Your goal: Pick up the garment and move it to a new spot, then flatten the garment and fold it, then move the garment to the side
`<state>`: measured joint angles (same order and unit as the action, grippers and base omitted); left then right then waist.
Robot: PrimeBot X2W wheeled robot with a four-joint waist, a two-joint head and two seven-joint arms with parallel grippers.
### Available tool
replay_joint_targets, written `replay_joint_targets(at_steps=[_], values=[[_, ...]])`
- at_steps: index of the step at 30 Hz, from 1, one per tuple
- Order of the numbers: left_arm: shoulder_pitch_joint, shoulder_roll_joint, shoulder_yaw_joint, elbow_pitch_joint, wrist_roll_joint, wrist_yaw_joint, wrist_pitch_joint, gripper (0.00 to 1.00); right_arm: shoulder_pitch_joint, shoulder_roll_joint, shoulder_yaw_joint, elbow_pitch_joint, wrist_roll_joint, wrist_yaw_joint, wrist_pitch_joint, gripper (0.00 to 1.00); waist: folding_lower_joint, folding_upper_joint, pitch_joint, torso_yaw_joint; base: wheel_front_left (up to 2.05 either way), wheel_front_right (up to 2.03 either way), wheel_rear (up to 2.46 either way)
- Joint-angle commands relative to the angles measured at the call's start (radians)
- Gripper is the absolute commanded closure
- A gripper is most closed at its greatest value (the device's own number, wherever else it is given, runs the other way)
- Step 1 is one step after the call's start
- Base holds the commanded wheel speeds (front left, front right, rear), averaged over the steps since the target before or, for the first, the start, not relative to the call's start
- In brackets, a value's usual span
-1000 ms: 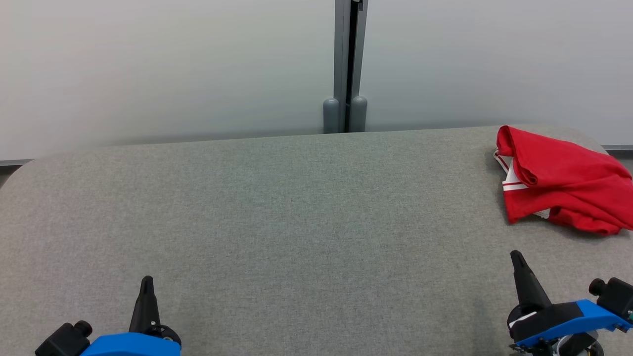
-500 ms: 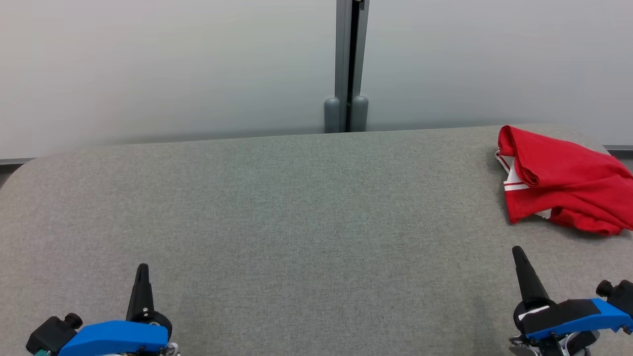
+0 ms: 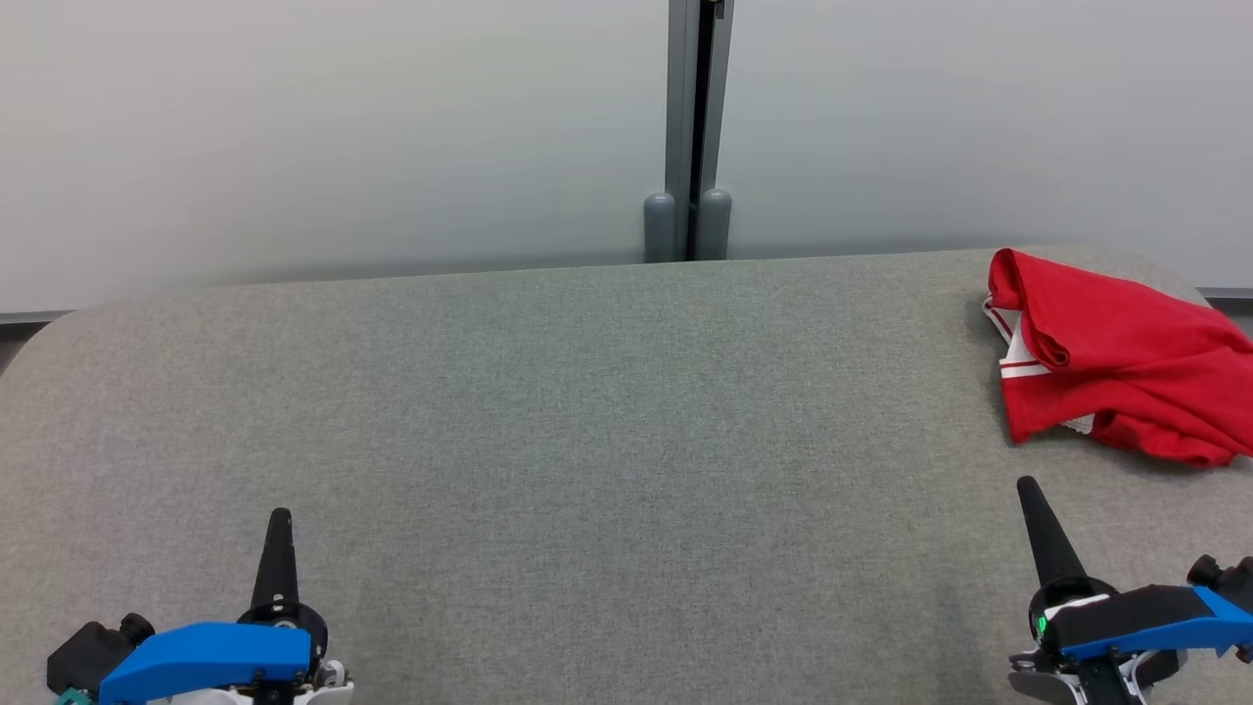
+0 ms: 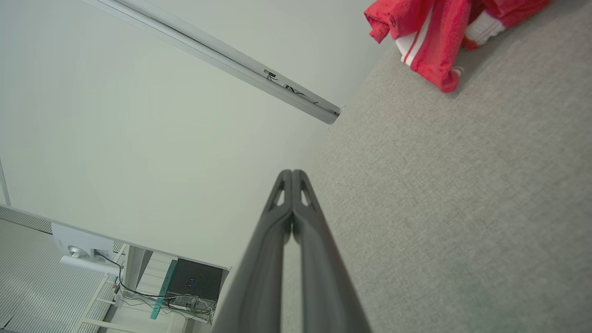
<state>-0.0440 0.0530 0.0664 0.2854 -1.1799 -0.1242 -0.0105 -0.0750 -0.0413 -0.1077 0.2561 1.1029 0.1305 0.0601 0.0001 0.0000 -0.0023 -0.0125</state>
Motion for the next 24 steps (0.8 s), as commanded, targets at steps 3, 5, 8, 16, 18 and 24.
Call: replay_joint_targets(at_steps=[3, 5, 8, 16, 18, 24], values=[[-0.024, 0.0, 0.01, -0.014, -0.039, -0.006, 0.011, 1.0, -0.023, -0.009, -0.004, -0.012, 0.048, 0.0, 0.007, 1.0, 0.0, 0.0, 0.0, 0.001, 0.0, 0.0, 0.0], [-0.027, 0.0, 0.011, -0.016, -0.057, -0.007, 0.018, 1.0, -0.024, -0.009, -0.005, -0.012, 0.068, 0.0, 0.008, 1.0, 0.0, 0.0, 0.0, 0.001, 0.0, 0.0, 0.0], [-0.03, 0.0, 0.013, -0.017, -0.083, -0.007, 0.025, 1.0, -0.025, -0.009, -0.005, -0.012, 0.099, 0.0, 0.012, 1.0, 0.0, 0.0, 0.001, 0.002, 0.0, 0.0, 0.0], [-0.035, -0.001, 0.021, -0.022, -0.148, -0.008, 0.044, 1.0, -0.029, -0.01, -0.006, -0.012, 0.176, 0.0, 0.019, 1.0, 0.0, 0.0, 0.001, 0.003, 0.0, 0.0, 0.0], [-0.038, -0.001, 0.023, -0.023, -0.163, -0.008, 0.048, 1.0, -0.03, -0.01, -0.006, -0.013, 0.194, 0.0, 0.022, 1.0, 0.0, 0.0, 0.002, 0.004, 0.0, 0.0, 0.0], [-0.045, -0.001, 0.029, -0.026, -0.209, -0.008, 0.062, 1.0, -0.031, -0.011, -0.006, -0.013, 0.247, 0.0, 0.027, 1.0, 0.0, 0.0, 0.002, 0.005, 0.0, 0.0, 0.0]])
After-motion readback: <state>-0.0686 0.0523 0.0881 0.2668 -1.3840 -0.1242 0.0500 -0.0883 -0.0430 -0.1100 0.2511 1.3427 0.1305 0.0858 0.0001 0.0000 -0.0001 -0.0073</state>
